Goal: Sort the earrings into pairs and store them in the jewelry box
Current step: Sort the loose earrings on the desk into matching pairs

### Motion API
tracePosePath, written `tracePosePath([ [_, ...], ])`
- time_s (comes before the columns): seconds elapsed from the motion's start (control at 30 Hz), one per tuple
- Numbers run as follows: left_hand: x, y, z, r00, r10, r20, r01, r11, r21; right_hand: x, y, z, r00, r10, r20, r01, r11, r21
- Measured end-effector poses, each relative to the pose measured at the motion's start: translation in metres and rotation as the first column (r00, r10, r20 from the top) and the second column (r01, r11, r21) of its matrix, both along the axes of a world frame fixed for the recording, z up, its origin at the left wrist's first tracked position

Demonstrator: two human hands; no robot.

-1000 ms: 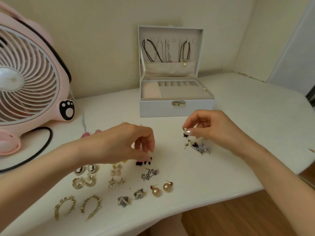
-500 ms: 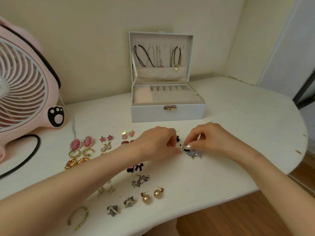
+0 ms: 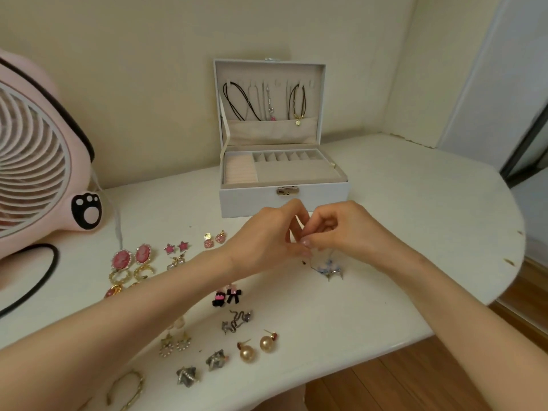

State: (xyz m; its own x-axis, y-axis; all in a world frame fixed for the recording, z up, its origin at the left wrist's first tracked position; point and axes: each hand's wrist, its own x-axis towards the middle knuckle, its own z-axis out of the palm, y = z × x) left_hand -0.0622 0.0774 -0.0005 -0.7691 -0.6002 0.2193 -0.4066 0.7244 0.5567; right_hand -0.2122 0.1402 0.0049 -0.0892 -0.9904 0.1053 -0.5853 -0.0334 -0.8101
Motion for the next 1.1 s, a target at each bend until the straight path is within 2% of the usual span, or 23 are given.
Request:
tracePosePath([
  [0.17, 0.008, -0.004, 0.002, 0.999, 0.048, -0.018, -0.048, 0.999, -0.006, 0.007, -0.006, -0.004, 0.991, -0.034, 0.128, 0.038, 0.999, -0.025],
  [0.23, 0.012, -0.007, 0.005, 0.997, 0.075, -0.022, -0.075, 0.997, -0.022, 0.006, -0.009, -0.004, 0.991, -0.029, 0.128, 0.037, 0.997, -0.061],
  [0.3, 0.017, -0.013, 0.008, 0.994, 0.103, -0.021, -0.103, 0.994, -0.037, 0.001, -0.014, -0.003, 0.998, -0.033, -0.060, 0.027, 0.994, -0.109],
  [0.37, 0.022, -0.018, 0.011, 0.992, 0.122, -0.024, -0.122, 0.992, -0.027, -0.005, -0.020, -0.004, 0.934, 0.016, -0.356, -0.042, 0.997, -0.065],
  [0.4, 0.024, -0.019, 0.013, 0.991, 0.130, -0.028, -0.130, 0.991, -0.019, -0.006, -0.022, -0.005, 0.890, 0.055, -0.453, -0.071, 0.997, -0.019],
  [0.5, 0.029, -0.020, 0.016, 0.989, 0.145, -0.027, -0.146, 0.989, -0.018, -0.006, -0.024, -0.011, 0.844, 0.112, -0.524, -0.099, 0.994, 0.053],
  [0.7, 0.033, -0.020, 0.018, 0.988, 0.154, -0.002, -0.154, 0.988, -0.019, -0.004, -0.028, -0.015, 0.882, 0.120, -0.456, -0.118, 0.992, 0.032],
  [0.8, 0.034, -0.022, 0.018, 0.992, 0.124, 0.014, -0.125, 0.991, 0.052, 0.000, -0.029, -0.015, 0.907, 0.088, -0.411, -0.101, 0.995, -0.011],
  [0.93, 0.037, -0.023, 0.020, 0.996, 0.092, -0.003, -0.090, 0.982, 0.169, 0.004, -0.029, -0.006, 0.983, 0.017, -0.181, -0.032, 0.996, -0.084],
  [1.1, 0.043, -0.021, 0.022, 0.995, 0.094, -0.023, -0.087, 0.974, 0.208, 0.009, -0.026, 0.000, 0.997, 0.036, 0.072, -0.033, 0.998, -0.046],
])
